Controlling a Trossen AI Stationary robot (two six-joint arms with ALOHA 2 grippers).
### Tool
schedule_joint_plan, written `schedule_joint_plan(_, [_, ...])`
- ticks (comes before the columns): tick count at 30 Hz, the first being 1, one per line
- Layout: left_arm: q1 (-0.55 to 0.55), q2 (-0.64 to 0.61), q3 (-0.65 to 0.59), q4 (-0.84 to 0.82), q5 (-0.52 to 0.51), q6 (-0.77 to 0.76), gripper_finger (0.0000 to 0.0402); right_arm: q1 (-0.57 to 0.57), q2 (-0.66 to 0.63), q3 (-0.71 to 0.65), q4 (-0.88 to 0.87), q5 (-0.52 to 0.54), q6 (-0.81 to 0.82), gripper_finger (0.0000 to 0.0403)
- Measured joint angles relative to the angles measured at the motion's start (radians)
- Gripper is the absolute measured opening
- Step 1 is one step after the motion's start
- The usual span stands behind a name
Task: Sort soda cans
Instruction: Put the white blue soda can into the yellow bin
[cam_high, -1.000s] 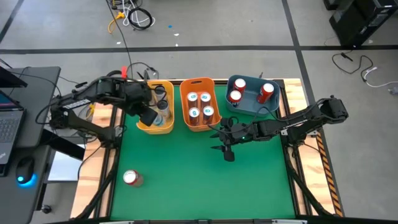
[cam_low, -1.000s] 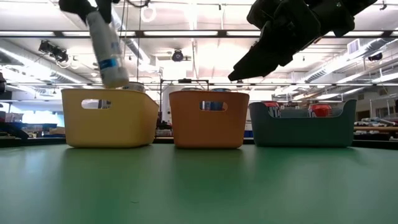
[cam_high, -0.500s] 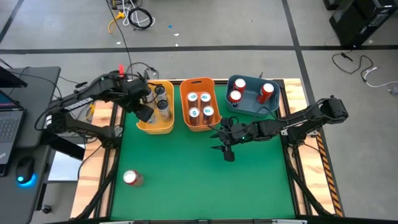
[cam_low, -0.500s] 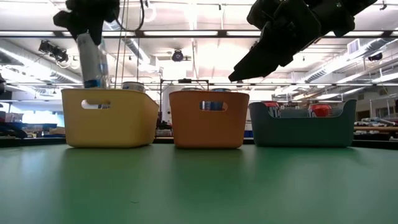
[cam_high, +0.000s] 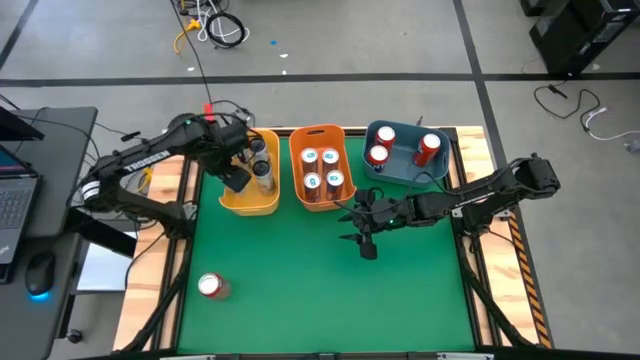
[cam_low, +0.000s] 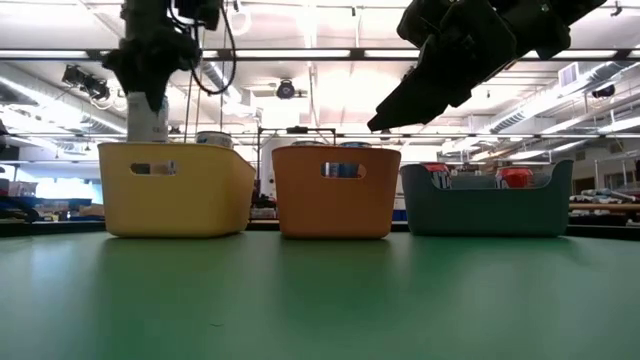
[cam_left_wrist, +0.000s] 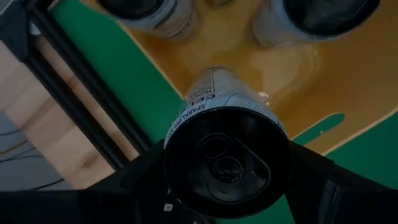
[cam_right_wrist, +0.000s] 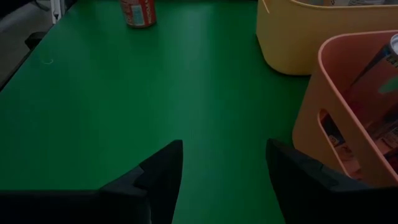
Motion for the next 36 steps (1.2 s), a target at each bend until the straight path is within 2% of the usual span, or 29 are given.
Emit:
schedule_joint_plan(11, [0.0, 0.111, -0.002, 0.068, 0.003, 0.059, 0.025, 0.0, 0.0, 0.0, -0.002, 0.0, 0.007, 0.0217])
schedule_joint_plan(22, [0.0, 0.135, -0.003, 0.125, 0.004, 0.084, 0.025, 0.0, 0.0, 0.0, -0.01, 0.0, 0.007, 0.0217])
schedule_joint_plan(31, [-0.001, 0.127, -0.142, 0.195, 0.004, 0.105, 0.025, 0.0, 0.0, 0.0, -0.012, 0.0, 0.007, 0.0217])
schedule_joint_plan(36, [-0.001, 0.129, -0.144, 0.213, 0.003, 0.113, 0.0252, 0.0, 0.0, 0.0, -0.017, 0.0, 0.007, 0.0217])
